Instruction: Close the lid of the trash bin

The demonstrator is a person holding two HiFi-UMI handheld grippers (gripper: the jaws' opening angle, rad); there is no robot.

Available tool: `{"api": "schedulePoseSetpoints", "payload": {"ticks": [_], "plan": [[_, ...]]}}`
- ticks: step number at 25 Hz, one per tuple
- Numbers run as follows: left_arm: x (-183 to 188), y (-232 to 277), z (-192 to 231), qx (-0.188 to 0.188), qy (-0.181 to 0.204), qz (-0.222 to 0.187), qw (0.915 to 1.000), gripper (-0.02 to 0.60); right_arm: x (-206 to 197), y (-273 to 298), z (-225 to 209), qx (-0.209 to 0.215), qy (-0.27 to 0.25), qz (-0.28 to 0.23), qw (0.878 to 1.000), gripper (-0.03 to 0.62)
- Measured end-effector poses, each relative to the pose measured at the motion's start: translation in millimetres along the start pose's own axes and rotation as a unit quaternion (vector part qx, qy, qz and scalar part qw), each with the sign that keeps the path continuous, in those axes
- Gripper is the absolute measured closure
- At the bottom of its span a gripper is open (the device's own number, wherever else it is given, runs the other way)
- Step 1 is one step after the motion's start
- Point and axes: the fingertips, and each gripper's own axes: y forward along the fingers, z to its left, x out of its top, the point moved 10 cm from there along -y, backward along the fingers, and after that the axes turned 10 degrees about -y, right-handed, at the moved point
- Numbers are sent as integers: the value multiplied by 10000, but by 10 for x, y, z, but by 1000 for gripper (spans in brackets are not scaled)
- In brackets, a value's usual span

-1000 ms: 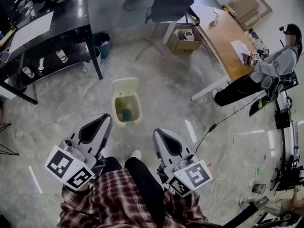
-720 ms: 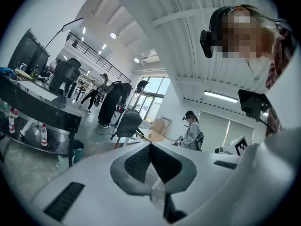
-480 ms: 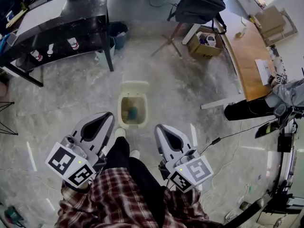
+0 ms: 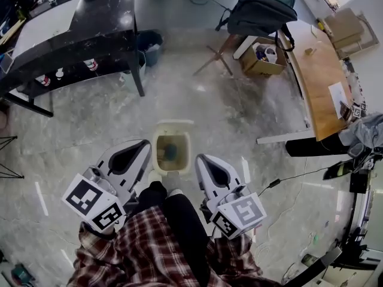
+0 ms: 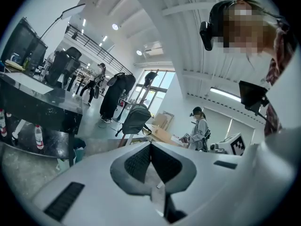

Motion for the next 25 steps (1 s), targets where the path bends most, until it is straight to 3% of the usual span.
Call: {"api": "schedulePoseSetpoints", "payload": {"ticks": [4, 11, 20, 25], "plan": [[-119, 218, 152, 54, -239, 341, 9991, 571, -187, 79, -153, 26, 282, 285, 9992, 580], [-503, 700, 570, 340, -287, 925, 9947, 571, -669, 217, -442, 330, 702, 833, 9935, 580], [-890, 1478, 1271, 308, 82, 1522, 9878, 571, -1369, 634, -784, 682, 977, 1168, 9860, 580], [-1073, 1840, 1748, 172, 181, 1976, 9800, 571, -1686, 916, -911, 814, 1053, 1204, 9838, 580]]}}
